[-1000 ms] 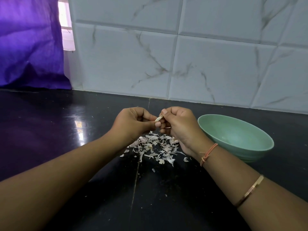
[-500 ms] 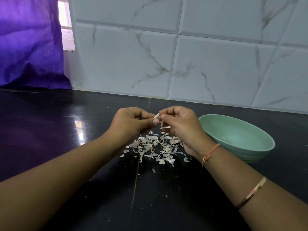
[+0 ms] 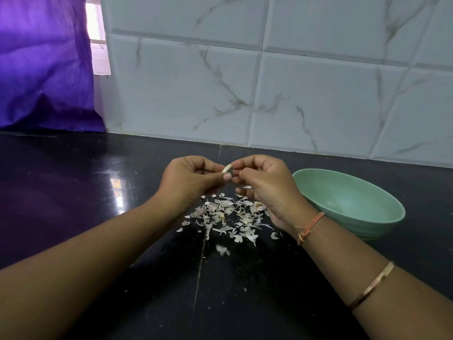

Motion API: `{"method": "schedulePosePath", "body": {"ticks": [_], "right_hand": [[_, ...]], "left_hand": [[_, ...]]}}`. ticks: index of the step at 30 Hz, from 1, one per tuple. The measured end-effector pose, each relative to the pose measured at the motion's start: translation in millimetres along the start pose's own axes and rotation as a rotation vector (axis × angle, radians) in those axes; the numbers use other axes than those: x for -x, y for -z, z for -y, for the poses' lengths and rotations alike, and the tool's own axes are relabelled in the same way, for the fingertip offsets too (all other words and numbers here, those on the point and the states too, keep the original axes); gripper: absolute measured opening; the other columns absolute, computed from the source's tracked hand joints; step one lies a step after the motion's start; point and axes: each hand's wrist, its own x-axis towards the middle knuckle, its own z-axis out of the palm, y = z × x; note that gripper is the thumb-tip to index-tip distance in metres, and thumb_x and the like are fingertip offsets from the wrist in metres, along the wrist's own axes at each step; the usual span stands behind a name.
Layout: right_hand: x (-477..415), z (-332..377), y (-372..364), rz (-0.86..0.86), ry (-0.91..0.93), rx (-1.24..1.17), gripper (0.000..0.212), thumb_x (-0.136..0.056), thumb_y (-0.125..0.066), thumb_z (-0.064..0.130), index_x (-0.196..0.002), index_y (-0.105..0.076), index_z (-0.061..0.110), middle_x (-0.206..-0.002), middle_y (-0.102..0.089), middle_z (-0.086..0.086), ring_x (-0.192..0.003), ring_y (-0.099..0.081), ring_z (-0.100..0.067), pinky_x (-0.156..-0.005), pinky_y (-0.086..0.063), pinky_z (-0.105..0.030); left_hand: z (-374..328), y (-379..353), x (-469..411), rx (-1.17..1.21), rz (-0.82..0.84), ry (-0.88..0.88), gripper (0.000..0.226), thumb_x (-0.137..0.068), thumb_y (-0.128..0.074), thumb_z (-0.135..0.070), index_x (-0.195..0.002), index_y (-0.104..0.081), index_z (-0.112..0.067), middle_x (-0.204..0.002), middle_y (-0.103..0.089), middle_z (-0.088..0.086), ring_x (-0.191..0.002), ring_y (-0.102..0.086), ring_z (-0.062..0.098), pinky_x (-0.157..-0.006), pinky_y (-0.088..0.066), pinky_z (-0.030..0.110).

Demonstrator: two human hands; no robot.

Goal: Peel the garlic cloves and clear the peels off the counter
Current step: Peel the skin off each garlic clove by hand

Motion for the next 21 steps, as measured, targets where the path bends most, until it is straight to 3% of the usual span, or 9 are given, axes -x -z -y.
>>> {"method": "schedulePosePath", "body": {"ticks": [5,10,15,19,21], "right_hand": [[1.3,-1.3,0.0,0.017,0.032,0.022,0.013,-0.086,-0.064,0.02,-0.076,-0.066,0.013,-0.084,-0.069,-0.013,-0.077,-0.064,-0.014,-0.065,-0.053,-0.029],[2.3,-1.7,-0.2,0.019,0.077,0.047,0.011,-0.087,-0.063,0.011,-0.076,-0.066,0.009,-0.076,-0.068,-0.005,-0.066,-0.063,-0.006,-0.057,-0.052,-0.021],[1.6,-1.1,-1.1,0.03,0.08,0.043,0.017,-0.09,-0.057,0.006,-0.074,-0.061,0.011,-0.077,-0.066,-0.007,-0.07,-0.064,-0.014,-0.057,-0.052,-0.021],[-1.3,-0.8,-1.1,0.043,0.018,0.018,0.025,-0.093,-0.051,0.006,-0.07,-0.057,0.011,-0.065,-0.059,-0.003,-0.058,-0.055,-0.013,-0.058,-0.05,-0.026],[-1.8,0.3,-0.2,0.068,-0.034,-0.026,0.027,-0.094,-0.049,0.005,-0.068,-0.055,0.01,-0.062,-0.054,-0.003,-0.055,-0.051,-0.011,-0.055,-0.047,-0.024]], "left_hand": [[0.6,-0.1,-0.1,-0.042,-0.003,-0.028,0.012,-0.067,-0.077,-0.004,-0.069,-0.068,-0.012,-0.057,-0.067,0.002,-0.052,-0.06,0.007,-0.054,-0.051,0.017],[1.5,-1.4,0.3,-0.074,0.01,-0.03,0.011,-0.069,-0.076,-0.004,-0.072,-0.066,-0.008,-0.056,-0.065,0.001,-0.048,-0.057,0.005,-0.05,-0.049,0.016],[2.0,-0.2,-0.7,-0.12,0.026,-0.033,0.01,-0.068,-0.077,-0.007,-0.068,-0.067,-0.007,-0.055,-0.064,0.005,-0.044,-0.055,0.005,-0.047,-0.047,0.014],[2.4,0.6,-0.3,-0.127,0.089,-0.048,0.009,-0.069,-0.076,-0.007,-0.074,-0.069,-0.005,-0.076,-0.07,0.022,-0.063,-0.062,0.02,-0.058,-0.051,0.023],[1.9,0.1,1.0,-0.139,0.114,-0.067,0.007,-0.07,-0.075,-0.007,-0.072,-0.069,-0.008,-0.078,-0.07,0.023,-0.069,-0.062,0.025,-0.063,-0.052,0.027]]}}
